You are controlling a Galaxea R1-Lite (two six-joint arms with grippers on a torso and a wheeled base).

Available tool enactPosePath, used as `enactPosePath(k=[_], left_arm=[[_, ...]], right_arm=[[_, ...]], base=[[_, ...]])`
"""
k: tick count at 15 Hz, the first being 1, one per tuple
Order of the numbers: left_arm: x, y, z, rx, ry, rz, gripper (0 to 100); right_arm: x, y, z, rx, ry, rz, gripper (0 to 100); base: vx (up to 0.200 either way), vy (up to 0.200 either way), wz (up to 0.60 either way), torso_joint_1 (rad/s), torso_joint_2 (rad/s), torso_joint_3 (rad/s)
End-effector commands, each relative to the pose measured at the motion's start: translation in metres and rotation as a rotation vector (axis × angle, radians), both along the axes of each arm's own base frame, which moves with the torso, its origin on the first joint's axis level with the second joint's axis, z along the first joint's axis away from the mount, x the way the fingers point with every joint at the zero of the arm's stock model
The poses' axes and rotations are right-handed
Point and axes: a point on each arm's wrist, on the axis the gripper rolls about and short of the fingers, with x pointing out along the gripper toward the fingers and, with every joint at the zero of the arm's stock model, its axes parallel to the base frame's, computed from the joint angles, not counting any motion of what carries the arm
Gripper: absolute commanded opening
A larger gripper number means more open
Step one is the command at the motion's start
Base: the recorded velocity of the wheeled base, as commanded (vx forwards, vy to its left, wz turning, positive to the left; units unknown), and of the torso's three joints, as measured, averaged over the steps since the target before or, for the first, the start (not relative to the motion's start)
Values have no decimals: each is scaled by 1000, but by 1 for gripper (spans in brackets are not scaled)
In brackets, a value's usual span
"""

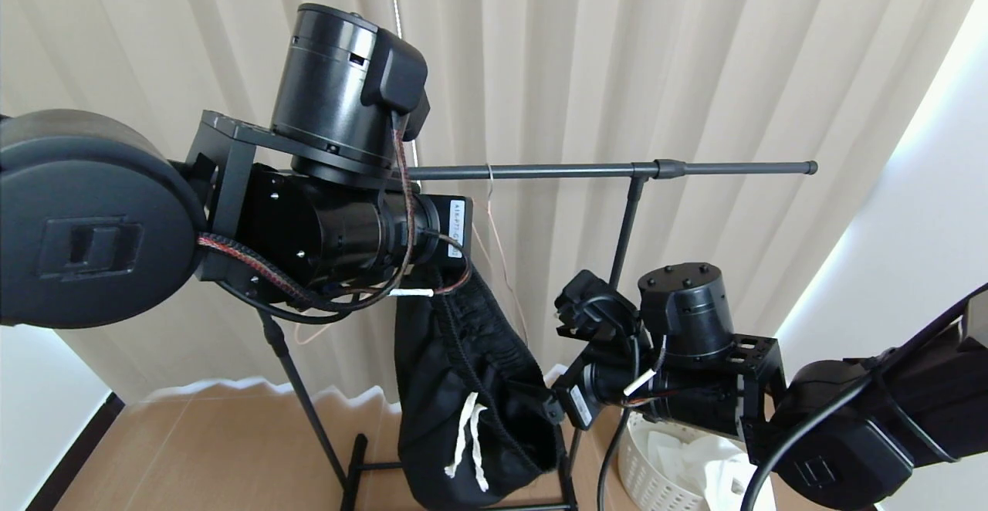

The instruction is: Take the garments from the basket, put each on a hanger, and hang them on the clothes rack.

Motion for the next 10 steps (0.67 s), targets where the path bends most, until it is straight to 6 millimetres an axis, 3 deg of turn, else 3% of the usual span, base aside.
enactPosePath(k=[1, 2, 5, 10], left_arm=[[-1, 0, -1, 1, 2, 0, 0], [-1, 1, -1, 0, 4, 1, 0], [-3, 3, -4, 5, 17, -5, 0], [-3, 25, -35, 59, 128, -5, 0]], right_arm=[[7, 1, -16, -21, 23, -11, 100], [9, 2, -17, -9, 13, -12, 0], [13, -2, -10, 24, -19, -27, 0], [22, -38, 15, 122, -67, -159, 0]], base=[[0, 0, 0, 0, 0, 0], [0, 0, 0, 0, 0, 0], [0, 0, 0, 0, 0, 0], [0, 0, 0, 0, 0, 0]])
